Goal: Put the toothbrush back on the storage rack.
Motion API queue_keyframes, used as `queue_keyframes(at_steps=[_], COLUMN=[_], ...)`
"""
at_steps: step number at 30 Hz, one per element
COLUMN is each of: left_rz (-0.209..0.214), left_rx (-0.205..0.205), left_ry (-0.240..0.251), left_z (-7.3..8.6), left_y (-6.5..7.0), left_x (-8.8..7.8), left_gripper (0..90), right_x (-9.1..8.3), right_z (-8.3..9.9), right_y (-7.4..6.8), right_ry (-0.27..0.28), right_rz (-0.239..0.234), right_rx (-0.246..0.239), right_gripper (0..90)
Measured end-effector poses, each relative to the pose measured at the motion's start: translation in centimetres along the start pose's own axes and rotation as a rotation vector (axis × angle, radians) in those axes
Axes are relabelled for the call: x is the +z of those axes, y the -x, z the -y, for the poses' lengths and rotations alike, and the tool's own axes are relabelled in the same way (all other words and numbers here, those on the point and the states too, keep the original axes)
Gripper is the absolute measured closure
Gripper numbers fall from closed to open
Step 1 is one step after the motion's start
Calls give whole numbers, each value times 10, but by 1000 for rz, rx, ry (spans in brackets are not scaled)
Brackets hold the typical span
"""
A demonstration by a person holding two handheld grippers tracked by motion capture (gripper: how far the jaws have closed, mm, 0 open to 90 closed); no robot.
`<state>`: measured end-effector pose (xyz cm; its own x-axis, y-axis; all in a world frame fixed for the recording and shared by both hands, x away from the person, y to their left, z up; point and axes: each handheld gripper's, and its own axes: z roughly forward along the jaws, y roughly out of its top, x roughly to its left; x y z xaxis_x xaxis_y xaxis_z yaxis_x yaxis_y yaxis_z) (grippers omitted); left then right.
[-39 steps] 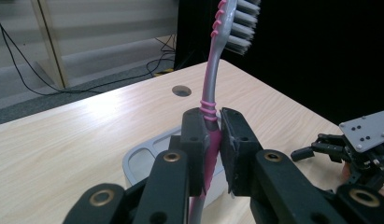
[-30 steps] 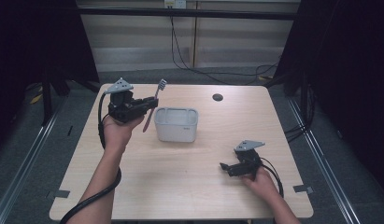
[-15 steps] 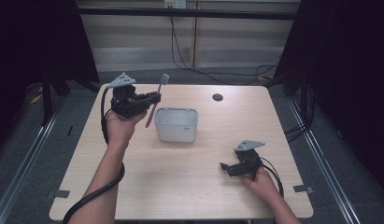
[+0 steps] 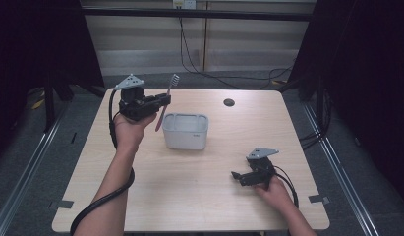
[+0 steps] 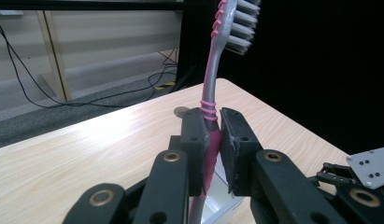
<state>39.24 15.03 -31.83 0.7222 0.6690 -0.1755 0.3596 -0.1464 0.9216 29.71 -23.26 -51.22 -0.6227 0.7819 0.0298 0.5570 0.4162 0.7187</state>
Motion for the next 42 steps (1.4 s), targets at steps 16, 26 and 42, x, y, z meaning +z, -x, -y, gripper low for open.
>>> queue_keyframes(at_steps=[16,26,42], left_rz=[7,13,5], left_rx=[4,-12,-15], left_ry=[13,27,34], left_z=[-3,-4,1], left_y=[1,0,-4], left_x=[10,15,26], left_gripper=[804,804,803], right_x=[0,0,0], right_z=[0,0,0], right_y=[0,0,0], right_ry=[0,0,0], right_rz=[0,-1,0], right_rx=[0,0,0], right_gripper=[129,129,129])
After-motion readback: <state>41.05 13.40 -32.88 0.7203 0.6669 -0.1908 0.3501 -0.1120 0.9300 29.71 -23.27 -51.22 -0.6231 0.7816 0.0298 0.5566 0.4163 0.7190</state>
